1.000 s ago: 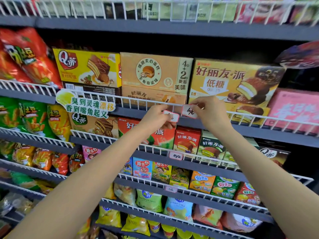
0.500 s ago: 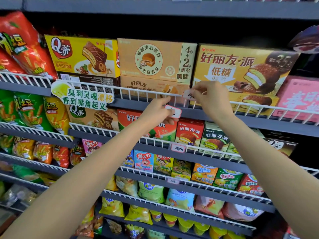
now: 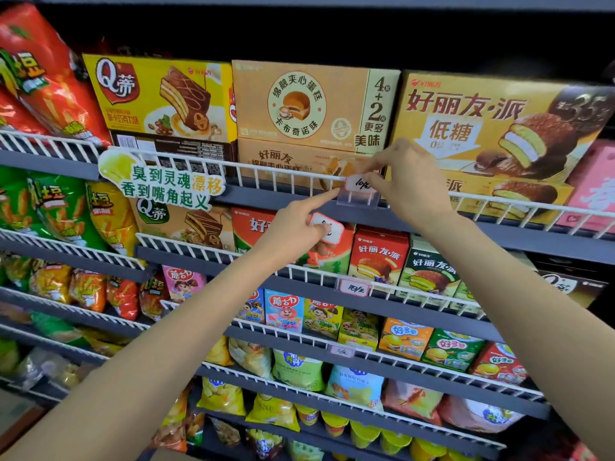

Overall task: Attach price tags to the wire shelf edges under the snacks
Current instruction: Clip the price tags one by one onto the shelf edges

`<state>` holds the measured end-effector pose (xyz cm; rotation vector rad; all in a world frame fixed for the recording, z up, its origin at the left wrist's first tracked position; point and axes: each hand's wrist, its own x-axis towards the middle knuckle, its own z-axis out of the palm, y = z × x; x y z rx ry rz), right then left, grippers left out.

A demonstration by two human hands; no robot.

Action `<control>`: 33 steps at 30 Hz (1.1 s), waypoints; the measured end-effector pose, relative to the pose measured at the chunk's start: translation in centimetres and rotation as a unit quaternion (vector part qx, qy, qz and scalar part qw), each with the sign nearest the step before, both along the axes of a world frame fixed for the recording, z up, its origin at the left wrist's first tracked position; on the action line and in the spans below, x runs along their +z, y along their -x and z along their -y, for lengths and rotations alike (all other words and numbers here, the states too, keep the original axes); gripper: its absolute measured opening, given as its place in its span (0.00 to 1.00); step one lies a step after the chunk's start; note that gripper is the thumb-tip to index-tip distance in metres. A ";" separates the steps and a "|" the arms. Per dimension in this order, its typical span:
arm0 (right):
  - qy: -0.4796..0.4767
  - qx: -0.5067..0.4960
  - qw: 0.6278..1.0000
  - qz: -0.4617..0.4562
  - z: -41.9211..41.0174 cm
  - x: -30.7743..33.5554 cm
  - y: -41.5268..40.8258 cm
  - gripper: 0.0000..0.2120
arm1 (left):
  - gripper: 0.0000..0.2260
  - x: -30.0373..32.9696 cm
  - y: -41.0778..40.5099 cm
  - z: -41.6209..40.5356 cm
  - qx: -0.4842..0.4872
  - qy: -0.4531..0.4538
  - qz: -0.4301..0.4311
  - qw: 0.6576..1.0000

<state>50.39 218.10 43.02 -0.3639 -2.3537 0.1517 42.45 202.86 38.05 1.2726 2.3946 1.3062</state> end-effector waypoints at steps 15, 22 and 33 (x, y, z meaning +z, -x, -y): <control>-0.146 -0.072 0.987 0.018 0.3 -2.7 0.2 0.09 | 0.26 0.3 0.1 -0.1 -0.002 0.013 0.011 1.000; -0.226 -0.082 0.969 0.054 1.3 -2.4 -0.5 0.18 | 0.27 0.7 0.4 -0.4 -0.005 0.011 -0.009 1.000; -0.234 -0.107 0.962 0.089 1.1 -3.6 -1.0 0.10 | 0.28 1.3 -0.1 -1.4 -0.008 0.007 0.039 0.999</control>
